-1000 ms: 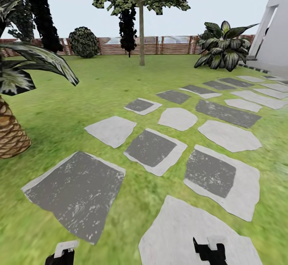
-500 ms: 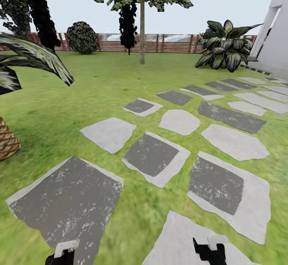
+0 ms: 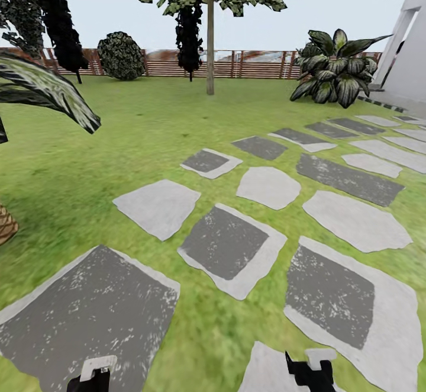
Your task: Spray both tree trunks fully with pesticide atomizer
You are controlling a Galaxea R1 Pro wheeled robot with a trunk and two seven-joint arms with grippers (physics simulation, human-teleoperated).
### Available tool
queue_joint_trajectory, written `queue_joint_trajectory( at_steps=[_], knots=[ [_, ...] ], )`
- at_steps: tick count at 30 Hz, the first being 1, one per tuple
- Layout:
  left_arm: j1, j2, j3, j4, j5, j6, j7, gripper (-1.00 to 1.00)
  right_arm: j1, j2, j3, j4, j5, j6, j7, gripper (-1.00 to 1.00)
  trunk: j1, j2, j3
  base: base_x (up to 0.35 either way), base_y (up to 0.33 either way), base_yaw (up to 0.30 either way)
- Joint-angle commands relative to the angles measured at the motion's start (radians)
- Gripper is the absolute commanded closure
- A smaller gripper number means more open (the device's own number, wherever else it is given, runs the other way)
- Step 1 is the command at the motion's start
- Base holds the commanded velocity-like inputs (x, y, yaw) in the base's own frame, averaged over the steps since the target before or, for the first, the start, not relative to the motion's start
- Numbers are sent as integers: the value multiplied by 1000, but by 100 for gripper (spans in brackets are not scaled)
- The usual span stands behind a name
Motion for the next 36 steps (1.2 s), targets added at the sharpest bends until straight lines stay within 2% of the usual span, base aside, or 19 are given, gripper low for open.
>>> queue_joint_trajectory(
  at_steps=[1, 36],
  knots=[
    [-1, 0, 0, 1, 2, -3, 1, 100, -1, 0, 0, 1, 2, -3, 0, -100, 0, 0, -1, 339, 0, 0],
    [0, 1, 0, 2, 1, -3, 1, 100, -1, 0, 0, 1, 2, -3, 0, -100, 0, 0, -1, 339, 0, 0]
  ],
)
